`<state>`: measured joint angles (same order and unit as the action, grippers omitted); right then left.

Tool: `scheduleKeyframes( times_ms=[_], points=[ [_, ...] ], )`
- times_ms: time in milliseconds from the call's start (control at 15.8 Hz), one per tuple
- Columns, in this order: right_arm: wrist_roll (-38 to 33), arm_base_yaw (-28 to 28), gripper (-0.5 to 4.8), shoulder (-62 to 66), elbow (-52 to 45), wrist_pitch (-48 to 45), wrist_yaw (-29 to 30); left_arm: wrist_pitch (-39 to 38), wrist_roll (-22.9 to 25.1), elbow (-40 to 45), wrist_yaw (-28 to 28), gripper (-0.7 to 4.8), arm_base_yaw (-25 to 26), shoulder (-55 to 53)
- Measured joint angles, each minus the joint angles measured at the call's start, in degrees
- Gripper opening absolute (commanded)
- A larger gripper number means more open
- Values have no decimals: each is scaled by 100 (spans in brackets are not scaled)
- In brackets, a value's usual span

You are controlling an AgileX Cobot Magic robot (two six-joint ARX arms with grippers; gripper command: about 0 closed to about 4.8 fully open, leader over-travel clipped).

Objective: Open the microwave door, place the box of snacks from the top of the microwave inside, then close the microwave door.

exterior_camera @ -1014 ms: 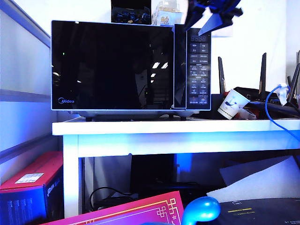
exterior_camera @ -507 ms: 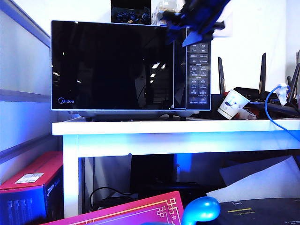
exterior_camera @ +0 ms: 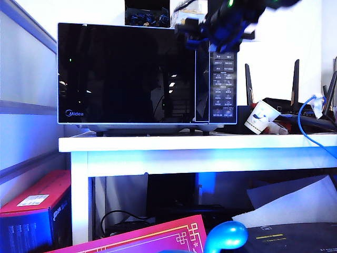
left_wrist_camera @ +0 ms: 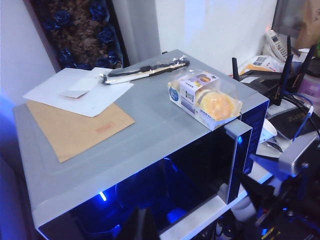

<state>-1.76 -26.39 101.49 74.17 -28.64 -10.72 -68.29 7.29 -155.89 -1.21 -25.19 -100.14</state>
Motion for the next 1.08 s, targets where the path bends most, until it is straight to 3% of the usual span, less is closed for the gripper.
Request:
scheduleKeyframes(
  times_ms=[444,570,760,1077],
  points=[
    [-13,-31,284,496,-17,-844,-326,15,0,-4,-13,-6,0,4],
    [2,-28,363,516,-15,-890,-463,17,-2,-9,-15,-7,0,4],
    [197,24,374,334,-11,-621,-785,22,-2,-9,-17,-6,0,4],
    [225,33,373,433,13,-837,-356,28,-22,-9,-20,-6,0,4]
  ],
)
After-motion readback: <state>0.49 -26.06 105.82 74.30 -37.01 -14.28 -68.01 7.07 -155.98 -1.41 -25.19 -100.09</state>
